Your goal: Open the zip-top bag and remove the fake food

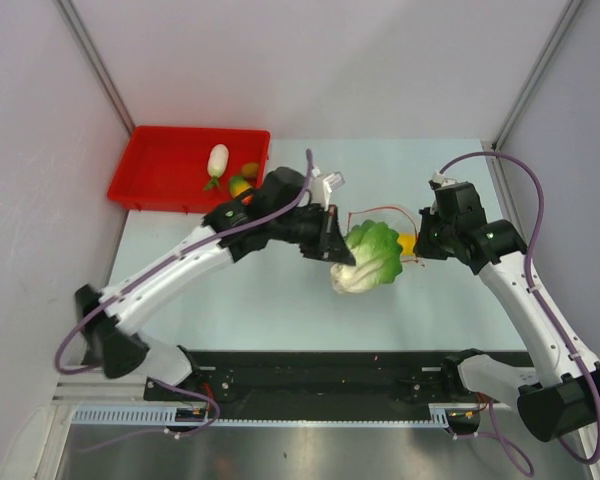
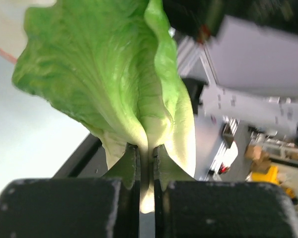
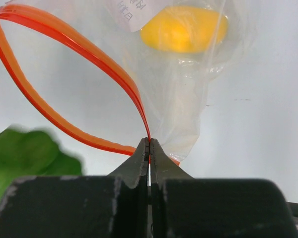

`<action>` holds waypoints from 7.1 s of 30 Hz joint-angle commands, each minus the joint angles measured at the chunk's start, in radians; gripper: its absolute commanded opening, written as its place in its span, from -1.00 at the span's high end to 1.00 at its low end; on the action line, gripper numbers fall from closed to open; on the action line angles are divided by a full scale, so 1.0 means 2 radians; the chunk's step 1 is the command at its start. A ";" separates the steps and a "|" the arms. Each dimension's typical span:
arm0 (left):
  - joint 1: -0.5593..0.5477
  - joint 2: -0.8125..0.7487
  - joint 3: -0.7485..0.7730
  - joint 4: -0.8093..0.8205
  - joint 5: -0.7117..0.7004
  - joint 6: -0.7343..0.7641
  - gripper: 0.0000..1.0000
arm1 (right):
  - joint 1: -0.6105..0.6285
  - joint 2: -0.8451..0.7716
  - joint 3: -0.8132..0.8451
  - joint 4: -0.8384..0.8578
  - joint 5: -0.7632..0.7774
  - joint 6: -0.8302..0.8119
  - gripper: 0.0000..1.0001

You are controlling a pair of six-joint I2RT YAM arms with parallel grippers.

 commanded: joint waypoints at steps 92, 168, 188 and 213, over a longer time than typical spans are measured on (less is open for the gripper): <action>0.010 0.138 -0.001 0.151 -0.128 -0.103 0.32 | 0.037 0.012 0.000 0.078 -0.166 0.160 1.00; -0.033 0.219 0.085 0.026 -0.188 0.017 1.00 | -0.003 -0.041 -0.070 0.046 -0.172 0.094 1.00; -0.014 0.049 -0.042 0.147 -0.236 -0.151 1.00 | 0.055 -0.096 -0.070 0.040 -0.122 0.066 1.00; 0.051 -0.003 -0.128 0.205 -0.116 -0.328 1.00 | 0.061 -0.058 -0.070 0.045 -0.076 0.073 1.00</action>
